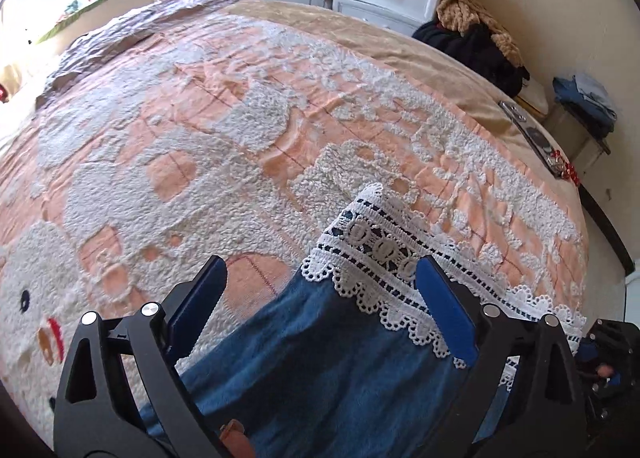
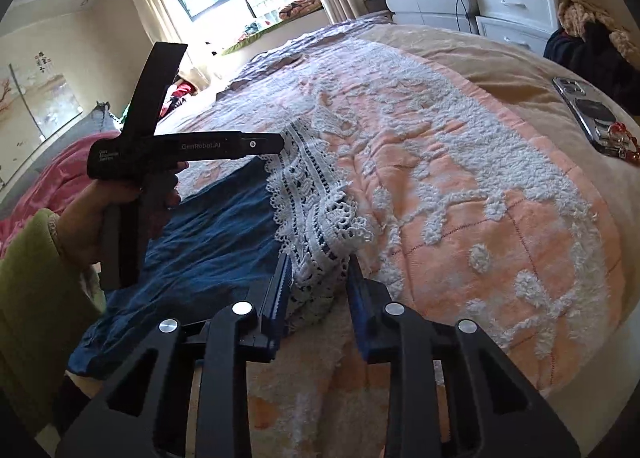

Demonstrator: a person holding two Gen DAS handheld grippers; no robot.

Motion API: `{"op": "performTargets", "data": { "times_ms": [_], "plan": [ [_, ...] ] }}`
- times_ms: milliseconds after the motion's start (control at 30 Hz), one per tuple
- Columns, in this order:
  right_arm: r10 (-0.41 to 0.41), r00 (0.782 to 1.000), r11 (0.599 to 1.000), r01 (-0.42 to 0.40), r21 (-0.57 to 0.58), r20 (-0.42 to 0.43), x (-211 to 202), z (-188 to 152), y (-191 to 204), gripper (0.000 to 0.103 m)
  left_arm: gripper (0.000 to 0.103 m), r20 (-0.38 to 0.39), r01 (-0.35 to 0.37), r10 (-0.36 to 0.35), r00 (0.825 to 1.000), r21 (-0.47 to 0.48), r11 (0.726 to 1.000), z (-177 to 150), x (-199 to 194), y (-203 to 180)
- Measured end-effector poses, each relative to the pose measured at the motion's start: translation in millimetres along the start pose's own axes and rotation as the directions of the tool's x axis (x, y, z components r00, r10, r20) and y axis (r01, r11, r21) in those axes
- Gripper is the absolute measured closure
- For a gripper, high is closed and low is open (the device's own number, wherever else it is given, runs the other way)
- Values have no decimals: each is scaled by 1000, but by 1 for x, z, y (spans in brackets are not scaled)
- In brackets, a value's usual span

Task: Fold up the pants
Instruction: 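Move both grippers to the lace trim and grasp it with the right gripper, then lift the lace edge with both grippers and fold it over the denim pants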

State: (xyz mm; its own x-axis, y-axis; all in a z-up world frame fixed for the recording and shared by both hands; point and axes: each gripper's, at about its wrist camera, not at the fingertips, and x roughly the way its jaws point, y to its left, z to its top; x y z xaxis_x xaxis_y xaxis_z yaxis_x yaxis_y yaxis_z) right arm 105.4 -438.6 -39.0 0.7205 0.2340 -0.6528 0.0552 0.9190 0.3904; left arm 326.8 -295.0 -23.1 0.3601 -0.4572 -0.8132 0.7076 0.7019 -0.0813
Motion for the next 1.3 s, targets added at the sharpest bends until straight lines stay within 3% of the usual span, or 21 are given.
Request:
{"op": "performTargets", "data": {
  "times_ms": [133,300,433,667,867,1000,1133,1300],
  "plan": [
    [45,999,998,-44,42,-24,13,3,-6,77,22,-38,76,-75,996,23,997,-1,15,3],
    [86,996,994,-84,67,-21,20,3,-8,77,33,-53,197,-197,979,-11,980,2,26,16],
    [118,993,989,-115,96,-19,23,3,-12,77,65,-63,276,-277,959,-23,961,4,29,15],
    [120,993,989,-119,88,-10,20,2,-9,83,90,-67,269,-269,961,5,963,2,27,8],
    [150,988,988,-152,40,36,10,4,1,87,92,-3,298,-298,955,7,955,0,2,16],
    [161,983,985,-154,-79,92,-7,3,26,87,92,57,324,-324,944,7,946,-6,-33,29],
    [233,965,955,-204,-215,117,-23,-2,66,87,92,113,325,-324,939,13,946,-25,-78,47],
    [328,940,894,-277,-352,92,-28,-6,124,87,92,142,283,-276,950,-27,959,-58,-123,86]
  ]
}}
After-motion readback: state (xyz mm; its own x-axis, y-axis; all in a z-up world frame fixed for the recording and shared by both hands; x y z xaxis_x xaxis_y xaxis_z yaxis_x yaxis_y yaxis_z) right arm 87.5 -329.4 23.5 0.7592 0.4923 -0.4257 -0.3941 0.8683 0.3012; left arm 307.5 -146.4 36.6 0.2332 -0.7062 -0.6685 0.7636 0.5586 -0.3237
